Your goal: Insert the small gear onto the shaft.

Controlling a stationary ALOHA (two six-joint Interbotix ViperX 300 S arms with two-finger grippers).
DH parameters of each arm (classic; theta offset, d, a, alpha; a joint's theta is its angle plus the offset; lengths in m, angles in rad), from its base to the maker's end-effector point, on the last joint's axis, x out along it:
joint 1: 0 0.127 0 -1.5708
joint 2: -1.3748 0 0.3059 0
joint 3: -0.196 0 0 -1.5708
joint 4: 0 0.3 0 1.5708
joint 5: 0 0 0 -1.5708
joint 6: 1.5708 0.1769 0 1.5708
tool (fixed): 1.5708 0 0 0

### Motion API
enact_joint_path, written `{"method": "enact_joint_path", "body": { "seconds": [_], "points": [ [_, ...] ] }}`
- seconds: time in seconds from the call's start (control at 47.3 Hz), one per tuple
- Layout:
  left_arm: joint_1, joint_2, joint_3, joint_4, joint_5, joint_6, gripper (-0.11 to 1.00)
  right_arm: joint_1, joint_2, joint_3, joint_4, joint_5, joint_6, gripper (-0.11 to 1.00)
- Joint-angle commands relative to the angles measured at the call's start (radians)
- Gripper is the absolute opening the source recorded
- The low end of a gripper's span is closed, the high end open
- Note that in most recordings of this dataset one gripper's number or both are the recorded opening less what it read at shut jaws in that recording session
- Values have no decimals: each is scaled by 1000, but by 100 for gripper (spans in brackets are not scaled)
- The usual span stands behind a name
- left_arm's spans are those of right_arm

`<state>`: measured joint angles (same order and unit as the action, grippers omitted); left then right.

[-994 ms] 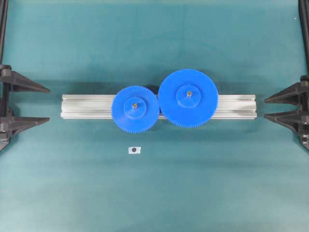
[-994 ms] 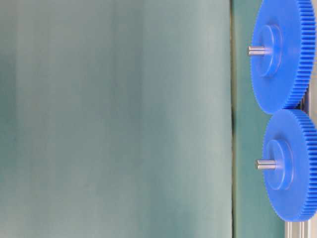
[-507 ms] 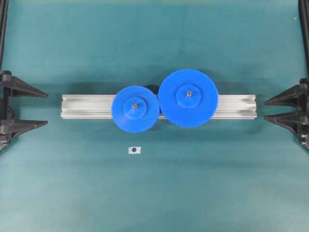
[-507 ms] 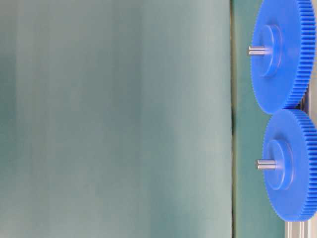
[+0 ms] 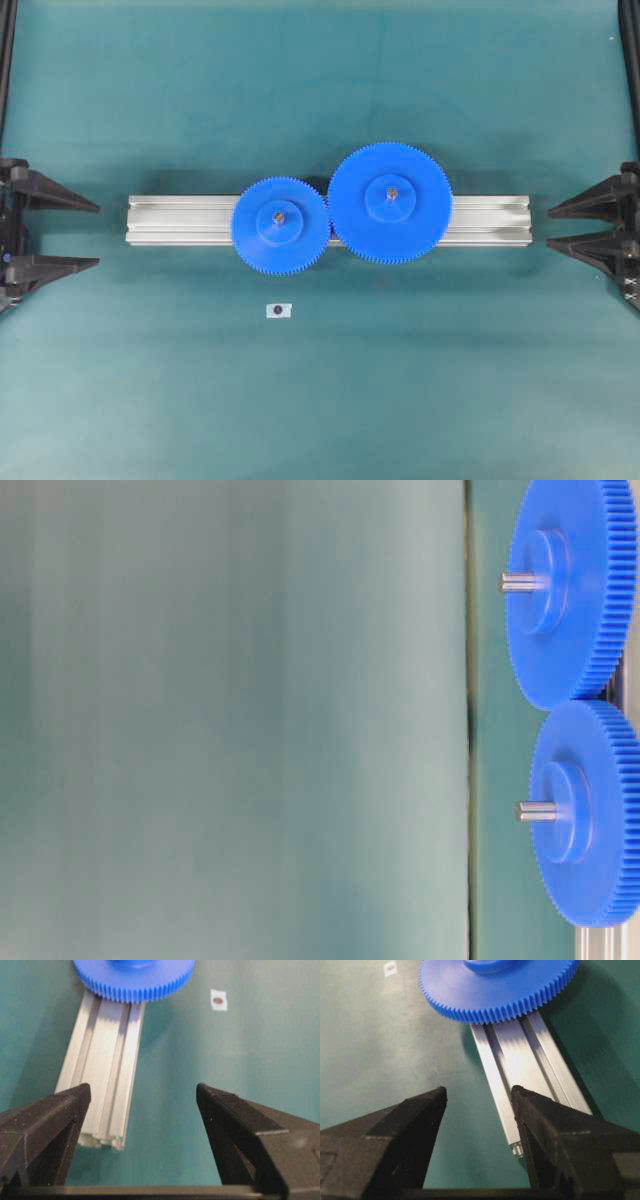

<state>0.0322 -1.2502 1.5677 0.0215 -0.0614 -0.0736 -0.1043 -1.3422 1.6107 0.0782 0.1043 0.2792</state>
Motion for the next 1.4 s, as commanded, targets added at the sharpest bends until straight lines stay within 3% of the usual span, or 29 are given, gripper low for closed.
{"method": "enact_joint_path", "body": {
  "seconds": [0.0, 1.374],
  "points": [
    [2, 9, 3, 5, -38, -2, 87, -3, 14, 6, -23, 18, 94, 66],
    [2, 9, 14, 2, -60, 0, 87, -3, 14, 6, -23, 18, 94, 66]
  ]
}}
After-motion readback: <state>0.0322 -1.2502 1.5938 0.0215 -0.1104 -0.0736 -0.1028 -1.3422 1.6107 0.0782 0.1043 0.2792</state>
